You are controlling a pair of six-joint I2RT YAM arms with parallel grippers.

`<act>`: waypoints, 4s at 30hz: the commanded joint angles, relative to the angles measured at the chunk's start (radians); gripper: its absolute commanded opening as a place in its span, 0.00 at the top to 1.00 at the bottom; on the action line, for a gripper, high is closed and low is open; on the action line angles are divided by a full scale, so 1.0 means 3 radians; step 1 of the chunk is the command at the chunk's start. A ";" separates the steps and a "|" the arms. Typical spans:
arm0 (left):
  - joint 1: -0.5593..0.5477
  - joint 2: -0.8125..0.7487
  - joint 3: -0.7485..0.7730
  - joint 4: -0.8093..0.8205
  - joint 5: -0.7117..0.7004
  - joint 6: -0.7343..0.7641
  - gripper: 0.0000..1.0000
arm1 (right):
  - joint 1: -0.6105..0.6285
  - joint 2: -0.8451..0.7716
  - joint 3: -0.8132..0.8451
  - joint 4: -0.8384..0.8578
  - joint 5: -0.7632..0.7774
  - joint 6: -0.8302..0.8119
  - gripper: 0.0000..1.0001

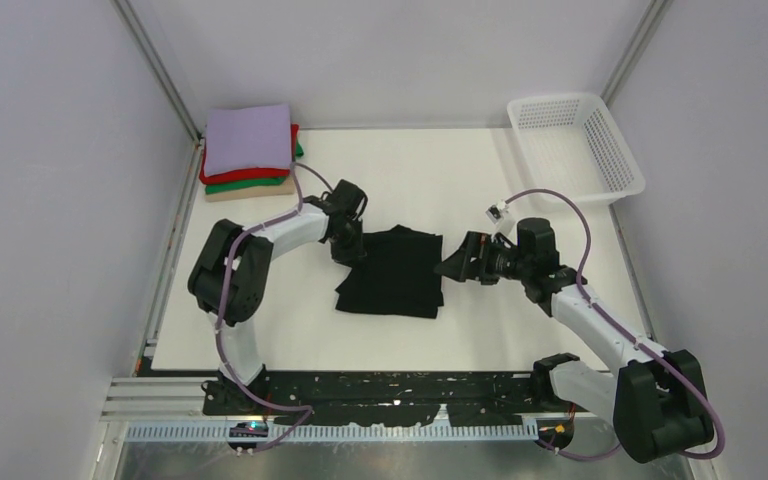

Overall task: Fold and stack the t-shirts
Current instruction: Put the neatly folded tshirt into the corner of the board with the left arm, then smooth out wrinkles on the folded tshirt

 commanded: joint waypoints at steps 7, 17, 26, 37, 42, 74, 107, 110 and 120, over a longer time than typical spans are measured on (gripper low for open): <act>-0.0046 -0.0049 0.0558 -0.0703 -0.1439 0.0360 1.00 | -0.0095 -0.0236 0.0118 -0.0336 0.0546 -0.0442 0.05; 0.0264 0.0441 0.1946 -0.1209 -0.2230 0.0851 1.00 | -0.0115 -0.0627 0.0168 -0.0536 0.1625 -0.0630 0.05; 0.0640 0.1004 0.3242 -0.1144 -0.2489 0.1509 1.00 | -0.0139 -0.0557 0.0163 -0.0534 0.1935 -0.0689 0.05; 0.1006 0.1020 0.3711 -0.0703 -0.2629 0.2094 1.00 | -0.0181 -0.0260 0.0238 -0.0546 0.1973 -0.0745 0.05; 0.1022 0.0856 0.3777 -0.0426 -0.2566 0.2287 1.00 | -0.0194 -0.0160 0.0260 -0.0531 0.1908 -0.0752 0.05; 0.1654 0.1305 0.4109 0.0339 -0.2220 0.2145 1.00 | -0.0201 0.0134 0.0463 -0.0661 0.1973 -0.0695 0.04; 0.2016 0.1127 0.3335 0.0820 0.0329 0.0686 0.00 | -0.0194 0.0573 0.0689 -0.0611 0.1829 -0.0423 0.05; 0.2019 0.1210 0.3217 0.0808 0.0245 0.0449 0.00 | -0.0197 0.0596 0.0688 -0.0591 0.1803 -0.0443 0.05; 0.2009 0.1472 0.2886 0.0831 0.0719 -0.0212 0.01 | -0.0201 0.0507 0.0693 -0.0627 0.1851 -0.0561 0.05</act>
